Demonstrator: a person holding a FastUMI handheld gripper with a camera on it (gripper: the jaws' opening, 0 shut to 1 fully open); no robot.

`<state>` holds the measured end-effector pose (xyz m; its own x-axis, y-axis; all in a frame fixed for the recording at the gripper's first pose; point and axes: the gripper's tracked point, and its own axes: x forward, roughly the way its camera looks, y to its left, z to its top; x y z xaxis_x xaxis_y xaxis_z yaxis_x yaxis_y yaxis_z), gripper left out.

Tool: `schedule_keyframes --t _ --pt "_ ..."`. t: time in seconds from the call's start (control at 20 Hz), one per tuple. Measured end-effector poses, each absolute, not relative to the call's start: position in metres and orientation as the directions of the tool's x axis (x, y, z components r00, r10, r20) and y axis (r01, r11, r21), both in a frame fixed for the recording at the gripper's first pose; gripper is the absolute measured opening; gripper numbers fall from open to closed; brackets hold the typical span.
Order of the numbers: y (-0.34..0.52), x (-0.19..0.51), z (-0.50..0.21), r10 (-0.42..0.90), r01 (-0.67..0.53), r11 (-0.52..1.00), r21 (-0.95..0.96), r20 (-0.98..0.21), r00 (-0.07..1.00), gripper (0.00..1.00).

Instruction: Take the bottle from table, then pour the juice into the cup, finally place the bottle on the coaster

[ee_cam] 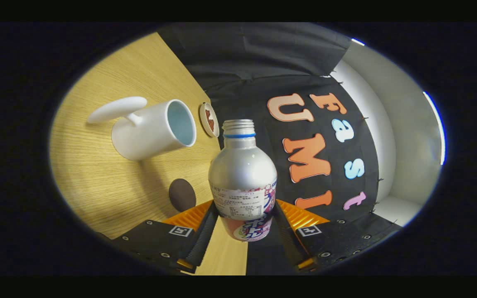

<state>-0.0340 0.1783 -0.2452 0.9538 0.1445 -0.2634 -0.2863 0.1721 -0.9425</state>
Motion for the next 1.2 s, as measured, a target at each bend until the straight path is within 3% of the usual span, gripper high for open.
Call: schedule_keyframes --t 0.7,1.2 --pt "0.192 -0.027 -0.252 0.174 -0.213 -0.016 -0.977 -0.213 0.961 0.77" --pt "0.191 -0.022 -0.247 0.178 -0.224 -0.092 -0.970 -0.237 0.955 0.77"
